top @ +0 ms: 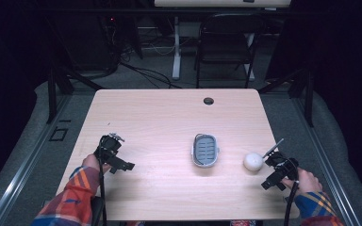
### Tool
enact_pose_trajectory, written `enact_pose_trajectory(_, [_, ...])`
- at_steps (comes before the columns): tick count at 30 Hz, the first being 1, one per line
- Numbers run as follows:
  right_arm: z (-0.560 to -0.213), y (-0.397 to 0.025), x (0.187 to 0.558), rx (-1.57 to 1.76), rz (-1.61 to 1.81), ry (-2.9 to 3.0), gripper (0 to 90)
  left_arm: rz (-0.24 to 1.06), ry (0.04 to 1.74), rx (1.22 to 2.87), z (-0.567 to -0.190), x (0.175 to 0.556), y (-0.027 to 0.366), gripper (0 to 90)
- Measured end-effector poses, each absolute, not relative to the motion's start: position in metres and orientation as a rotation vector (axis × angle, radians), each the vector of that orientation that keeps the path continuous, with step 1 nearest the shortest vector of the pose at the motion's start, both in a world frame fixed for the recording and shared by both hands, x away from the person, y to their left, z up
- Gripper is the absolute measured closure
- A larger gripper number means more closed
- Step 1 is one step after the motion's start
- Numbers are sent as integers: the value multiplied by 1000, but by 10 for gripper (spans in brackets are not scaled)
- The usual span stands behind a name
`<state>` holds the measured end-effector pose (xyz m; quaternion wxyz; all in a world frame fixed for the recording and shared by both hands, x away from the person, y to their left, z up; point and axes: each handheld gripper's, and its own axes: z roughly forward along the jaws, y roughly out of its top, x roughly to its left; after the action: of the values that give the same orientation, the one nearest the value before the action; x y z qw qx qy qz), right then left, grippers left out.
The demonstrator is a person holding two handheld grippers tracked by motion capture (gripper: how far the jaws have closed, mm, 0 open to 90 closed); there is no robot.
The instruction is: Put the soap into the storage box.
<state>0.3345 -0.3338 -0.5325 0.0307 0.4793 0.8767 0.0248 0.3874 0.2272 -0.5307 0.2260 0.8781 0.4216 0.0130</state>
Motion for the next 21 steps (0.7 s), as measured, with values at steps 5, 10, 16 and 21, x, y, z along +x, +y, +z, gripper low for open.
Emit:
enact_pose_trajectory(5, [-530,-332,337,1477,85,2696,0,27,1170,2425,-532,388,227,0])
enact_pose_trajectory(10, [-528,-330,343,1447,44,2722,0,26,1168,2427,-532,388,227,0])
enact_pose_trajectory(16, [-528,-327,350,1479,83,2698,0,21,1159,2429,-533,389,226,0])
enact_pose_trajectory(21, [-523,-322,358,1472,101,2710,0,20,1154,2441,-533,390,225,0])
